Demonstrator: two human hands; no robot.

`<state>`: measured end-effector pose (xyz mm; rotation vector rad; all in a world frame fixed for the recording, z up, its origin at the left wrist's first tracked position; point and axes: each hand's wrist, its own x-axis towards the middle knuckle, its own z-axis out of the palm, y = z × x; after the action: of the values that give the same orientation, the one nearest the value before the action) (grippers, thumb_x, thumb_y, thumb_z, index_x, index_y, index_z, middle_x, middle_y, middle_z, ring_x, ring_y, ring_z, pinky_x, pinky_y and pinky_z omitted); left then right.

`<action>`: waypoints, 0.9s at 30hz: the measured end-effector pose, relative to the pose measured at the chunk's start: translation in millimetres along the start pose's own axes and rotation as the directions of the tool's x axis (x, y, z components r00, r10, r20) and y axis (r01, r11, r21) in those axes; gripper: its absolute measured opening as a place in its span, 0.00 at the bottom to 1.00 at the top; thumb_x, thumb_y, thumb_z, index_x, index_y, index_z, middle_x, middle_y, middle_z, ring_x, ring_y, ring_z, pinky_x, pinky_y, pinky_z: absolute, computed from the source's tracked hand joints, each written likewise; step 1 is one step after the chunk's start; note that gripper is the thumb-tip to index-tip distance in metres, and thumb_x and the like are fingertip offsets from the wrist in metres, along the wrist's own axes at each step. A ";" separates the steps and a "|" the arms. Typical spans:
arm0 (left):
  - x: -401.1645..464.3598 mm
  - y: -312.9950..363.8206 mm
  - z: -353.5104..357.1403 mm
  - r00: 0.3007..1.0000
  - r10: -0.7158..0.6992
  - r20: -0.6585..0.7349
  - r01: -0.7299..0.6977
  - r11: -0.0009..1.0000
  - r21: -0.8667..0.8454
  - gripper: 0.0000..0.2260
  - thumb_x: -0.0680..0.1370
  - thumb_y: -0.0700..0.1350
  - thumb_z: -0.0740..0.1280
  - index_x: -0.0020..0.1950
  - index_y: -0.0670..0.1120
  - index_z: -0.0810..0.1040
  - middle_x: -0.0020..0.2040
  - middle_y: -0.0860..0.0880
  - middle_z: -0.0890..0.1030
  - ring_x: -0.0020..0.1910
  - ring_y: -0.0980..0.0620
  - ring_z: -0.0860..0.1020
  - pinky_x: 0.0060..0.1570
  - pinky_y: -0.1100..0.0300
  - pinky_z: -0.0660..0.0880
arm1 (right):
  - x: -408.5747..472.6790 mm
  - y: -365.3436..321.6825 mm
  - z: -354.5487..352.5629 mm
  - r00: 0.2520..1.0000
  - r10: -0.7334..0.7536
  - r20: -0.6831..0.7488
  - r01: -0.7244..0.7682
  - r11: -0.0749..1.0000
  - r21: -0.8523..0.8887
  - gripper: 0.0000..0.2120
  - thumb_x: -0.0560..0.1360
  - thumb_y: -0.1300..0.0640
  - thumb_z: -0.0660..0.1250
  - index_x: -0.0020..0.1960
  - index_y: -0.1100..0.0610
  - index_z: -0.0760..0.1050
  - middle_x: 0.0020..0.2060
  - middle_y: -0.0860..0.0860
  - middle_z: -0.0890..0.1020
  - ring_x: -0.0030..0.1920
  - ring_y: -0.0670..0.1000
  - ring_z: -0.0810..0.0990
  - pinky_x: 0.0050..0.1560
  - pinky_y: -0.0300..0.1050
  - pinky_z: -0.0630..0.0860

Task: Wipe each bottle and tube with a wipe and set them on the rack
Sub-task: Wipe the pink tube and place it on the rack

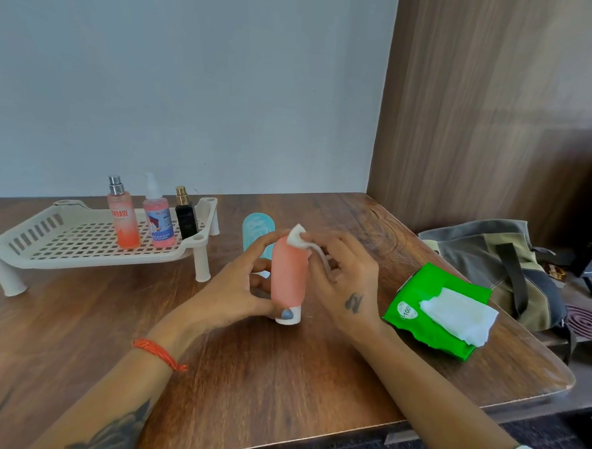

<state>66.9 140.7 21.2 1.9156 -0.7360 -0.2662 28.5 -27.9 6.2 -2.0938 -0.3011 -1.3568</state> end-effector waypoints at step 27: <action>0.3 -0.1 1.0 1.000 0.001 -0.003 -0.001 1.000 -0.020 0.45 0.63 0.38 0.79 0.63 0.75 0.59 0.64 0.50 0.70 0.54 0.50 0.79 0.54 0.54 0.79 | -3.6 -4.3 -9.8 0.982 -0.053 0.183 0.058 0.998 -0.018 0.13 0.64 0.58 0.57 0.28 0.60 0.78 0.26 0.51 0.76 0.26 0.49 0.72 0.24 0.43 0.71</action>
<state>66.7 139.8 20.7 1.8966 -0.7303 -0.2690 17.5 -30.0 7.4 -2.2492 -0.4244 -1.2062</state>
